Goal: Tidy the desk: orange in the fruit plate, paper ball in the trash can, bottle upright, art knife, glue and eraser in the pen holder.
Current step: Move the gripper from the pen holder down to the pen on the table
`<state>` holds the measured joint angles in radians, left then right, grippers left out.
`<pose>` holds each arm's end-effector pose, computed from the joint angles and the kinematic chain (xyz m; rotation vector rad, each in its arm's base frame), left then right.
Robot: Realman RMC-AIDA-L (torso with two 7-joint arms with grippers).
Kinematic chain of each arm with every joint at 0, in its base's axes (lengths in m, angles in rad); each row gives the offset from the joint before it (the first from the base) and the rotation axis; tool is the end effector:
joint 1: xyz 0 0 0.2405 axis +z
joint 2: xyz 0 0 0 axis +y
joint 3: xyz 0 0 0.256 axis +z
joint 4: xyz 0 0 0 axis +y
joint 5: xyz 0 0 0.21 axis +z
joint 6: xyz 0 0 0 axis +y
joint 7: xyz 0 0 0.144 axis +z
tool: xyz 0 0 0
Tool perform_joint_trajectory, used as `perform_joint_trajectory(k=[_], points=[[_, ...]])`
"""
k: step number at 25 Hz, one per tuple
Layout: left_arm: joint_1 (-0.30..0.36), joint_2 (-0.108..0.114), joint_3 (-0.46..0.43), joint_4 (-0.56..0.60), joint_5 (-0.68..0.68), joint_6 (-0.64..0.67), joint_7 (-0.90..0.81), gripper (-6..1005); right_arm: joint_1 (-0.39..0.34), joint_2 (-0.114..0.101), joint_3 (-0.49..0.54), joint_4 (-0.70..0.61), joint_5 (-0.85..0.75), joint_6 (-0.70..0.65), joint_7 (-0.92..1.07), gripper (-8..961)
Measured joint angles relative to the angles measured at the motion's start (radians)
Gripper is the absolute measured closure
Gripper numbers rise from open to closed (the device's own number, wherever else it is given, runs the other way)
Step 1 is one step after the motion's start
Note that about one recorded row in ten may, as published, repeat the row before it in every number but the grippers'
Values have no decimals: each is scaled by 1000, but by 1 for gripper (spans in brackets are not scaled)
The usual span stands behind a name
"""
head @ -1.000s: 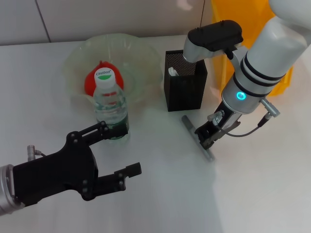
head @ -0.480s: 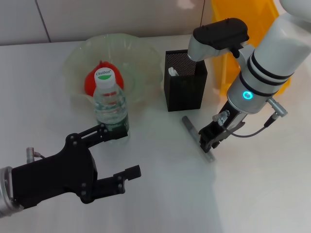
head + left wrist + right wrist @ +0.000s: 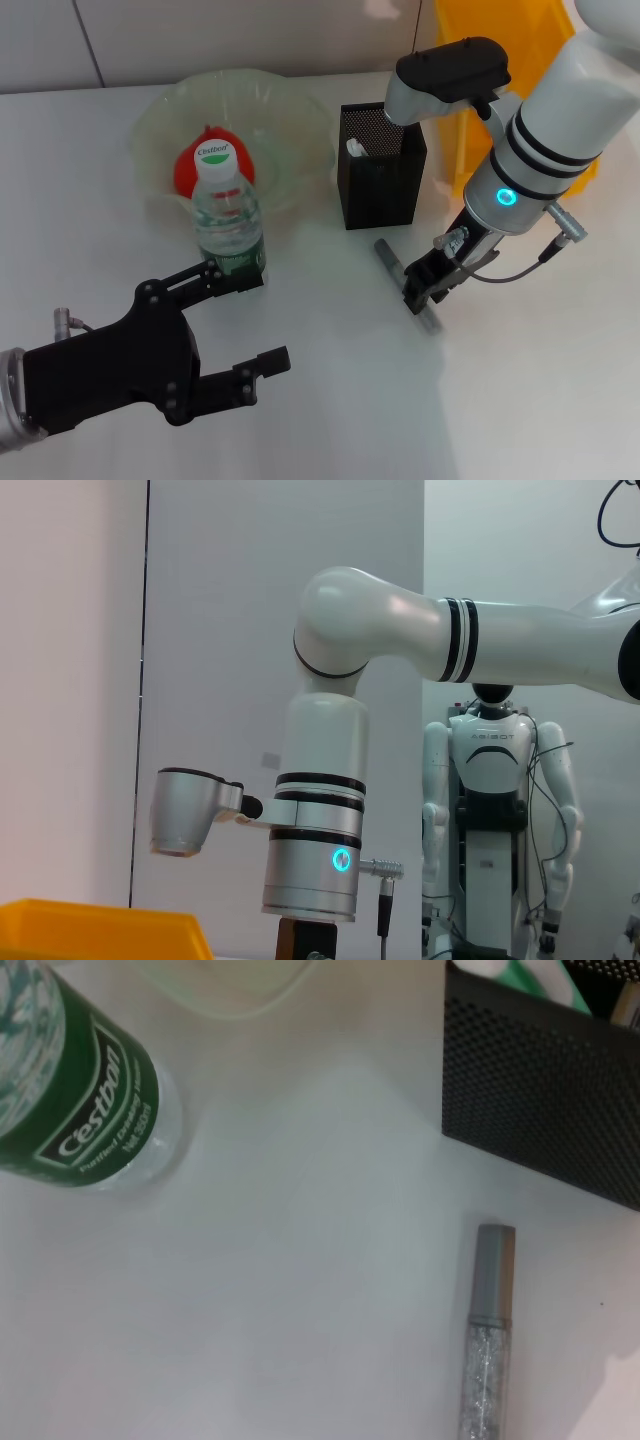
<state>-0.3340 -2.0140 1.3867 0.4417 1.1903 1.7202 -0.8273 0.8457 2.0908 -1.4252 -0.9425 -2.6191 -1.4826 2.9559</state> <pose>-0.2522 0.2468 -0.0289 -2.6937 -0.1390 -1.2218 0.1752 0.3732 -0.0497 -2.3640 1.4160 -0.6276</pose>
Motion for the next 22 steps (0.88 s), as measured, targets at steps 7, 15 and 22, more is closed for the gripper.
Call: perform_joint_trajectory(k=[7,15,22], points=[[3,-1,0,0,0,2,2,214,-1,0,2,7,1,12,0,671],[3,-2,-3,0,0,7,2,214,-1,0,4,31,1,28,0,629],[3,-2,-3,0,0,7,1,214,2,0,2,39,1,33,0,630]])
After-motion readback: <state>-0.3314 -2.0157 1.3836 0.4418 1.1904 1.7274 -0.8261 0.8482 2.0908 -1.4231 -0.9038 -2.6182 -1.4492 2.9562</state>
